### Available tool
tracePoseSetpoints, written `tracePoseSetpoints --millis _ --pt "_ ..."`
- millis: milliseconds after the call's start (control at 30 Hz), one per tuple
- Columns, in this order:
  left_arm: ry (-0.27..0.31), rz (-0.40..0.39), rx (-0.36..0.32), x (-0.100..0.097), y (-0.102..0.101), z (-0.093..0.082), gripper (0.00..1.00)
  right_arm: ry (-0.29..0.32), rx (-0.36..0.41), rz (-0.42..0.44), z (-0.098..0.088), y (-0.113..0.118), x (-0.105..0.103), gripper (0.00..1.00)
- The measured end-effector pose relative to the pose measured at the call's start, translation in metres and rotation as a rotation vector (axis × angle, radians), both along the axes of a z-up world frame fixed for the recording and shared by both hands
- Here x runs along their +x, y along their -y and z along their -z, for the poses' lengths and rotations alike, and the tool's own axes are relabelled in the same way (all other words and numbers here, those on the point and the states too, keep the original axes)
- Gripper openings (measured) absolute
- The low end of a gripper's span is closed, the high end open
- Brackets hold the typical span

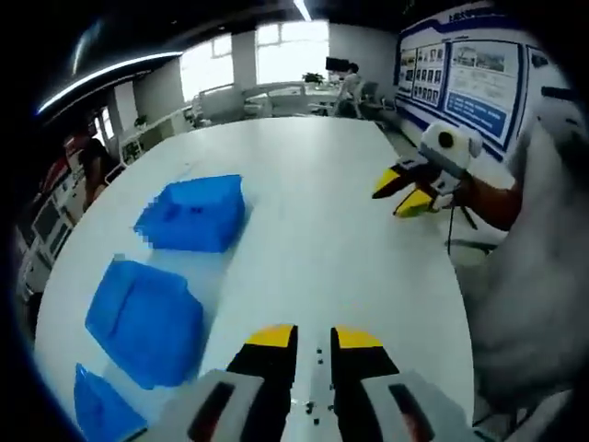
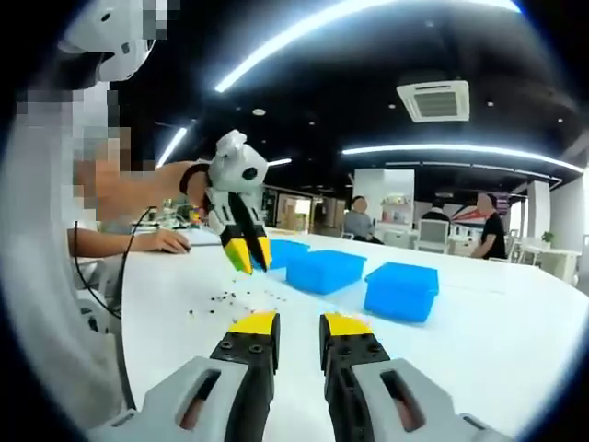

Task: Pick up the resistors one by one and place each resistor into its matching bin, sorting the parts by color and model until every resistor is separated into the correct bin for its type

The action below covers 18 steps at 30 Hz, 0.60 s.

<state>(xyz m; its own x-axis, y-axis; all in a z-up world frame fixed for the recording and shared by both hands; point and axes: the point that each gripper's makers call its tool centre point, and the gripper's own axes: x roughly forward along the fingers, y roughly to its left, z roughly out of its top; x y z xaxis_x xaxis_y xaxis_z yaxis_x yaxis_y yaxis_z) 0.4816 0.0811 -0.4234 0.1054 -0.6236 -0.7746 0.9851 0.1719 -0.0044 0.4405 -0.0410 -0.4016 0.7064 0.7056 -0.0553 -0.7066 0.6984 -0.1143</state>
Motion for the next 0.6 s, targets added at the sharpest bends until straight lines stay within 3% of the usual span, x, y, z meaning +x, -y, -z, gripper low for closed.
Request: tracePoseSetpoints --millis 233,600 --pt "-0.080 0.101 0.102 -0.032 0.009 0.027 0.17 0.002 0.002 0.002 0.001 0.002 0.000 0.20" --pt "-0.112 0.114 0.187 -0.042 0.014 0.049 0.15 -0.004 0.004 0.016 0.004 0.014 -0.001 0.20"
